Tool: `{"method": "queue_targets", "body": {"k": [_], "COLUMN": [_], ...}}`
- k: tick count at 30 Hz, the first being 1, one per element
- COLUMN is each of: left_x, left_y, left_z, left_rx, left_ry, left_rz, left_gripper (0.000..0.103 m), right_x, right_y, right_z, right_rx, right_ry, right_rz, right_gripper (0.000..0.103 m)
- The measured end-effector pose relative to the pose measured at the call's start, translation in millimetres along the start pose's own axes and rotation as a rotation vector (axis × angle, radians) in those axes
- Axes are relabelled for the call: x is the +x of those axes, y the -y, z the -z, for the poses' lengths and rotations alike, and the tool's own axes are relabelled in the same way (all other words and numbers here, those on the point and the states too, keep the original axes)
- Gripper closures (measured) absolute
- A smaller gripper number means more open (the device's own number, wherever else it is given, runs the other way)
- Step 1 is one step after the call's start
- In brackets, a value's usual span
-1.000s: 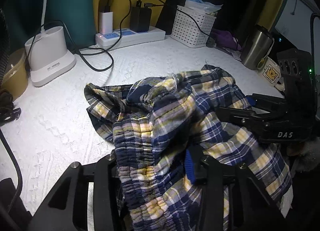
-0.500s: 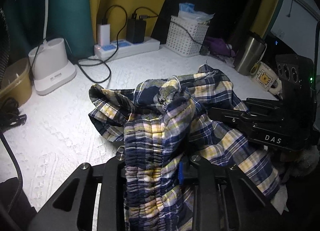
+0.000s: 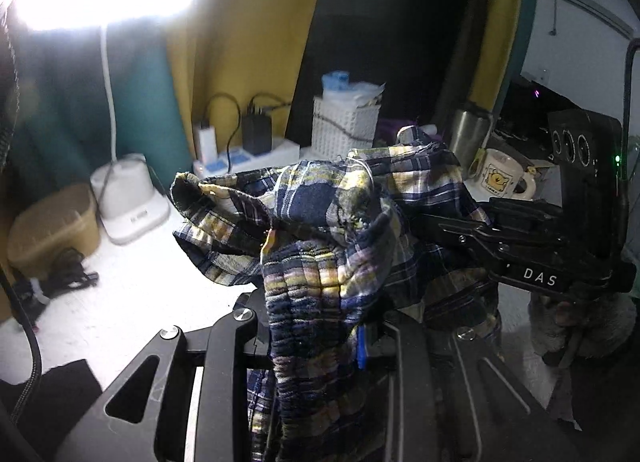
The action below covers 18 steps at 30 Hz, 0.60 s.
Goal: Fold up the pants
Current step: 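Lift the pants with both grippers and hold them up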
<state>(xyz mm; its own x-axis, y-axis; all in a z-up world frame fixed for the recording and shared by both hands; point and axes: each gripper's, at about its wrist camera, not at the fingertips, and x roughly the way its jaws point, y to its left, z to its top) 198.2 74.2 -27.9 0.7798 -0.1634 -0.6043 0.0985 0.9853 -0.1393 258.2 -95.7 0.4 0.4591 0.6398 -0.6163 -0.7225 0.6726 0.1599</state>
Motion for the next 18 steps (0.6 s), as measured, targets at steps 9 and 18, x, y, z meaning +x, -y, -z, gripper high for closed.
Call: {"method": "queue_targets", "body": {"k": [9,18], "left_x": [-48,-96], "left_y": [22,32], "left_z": [-5,-4], "left_rx": [0.071,0.094], "left_ry": [0.094,0.186], "left_rz": [-0.019,-0.023], "left_gripper": [0.078,0.078], "right_x": [-49,-94], "right_y": [-25,-55], "right_z": [-3,-11], "right_rx": [-0.051,-0.094], "right_ry": [0.092,0.175], "right_rz": [0.029,0.048], "right_gripper": [0.080,0.080]}}
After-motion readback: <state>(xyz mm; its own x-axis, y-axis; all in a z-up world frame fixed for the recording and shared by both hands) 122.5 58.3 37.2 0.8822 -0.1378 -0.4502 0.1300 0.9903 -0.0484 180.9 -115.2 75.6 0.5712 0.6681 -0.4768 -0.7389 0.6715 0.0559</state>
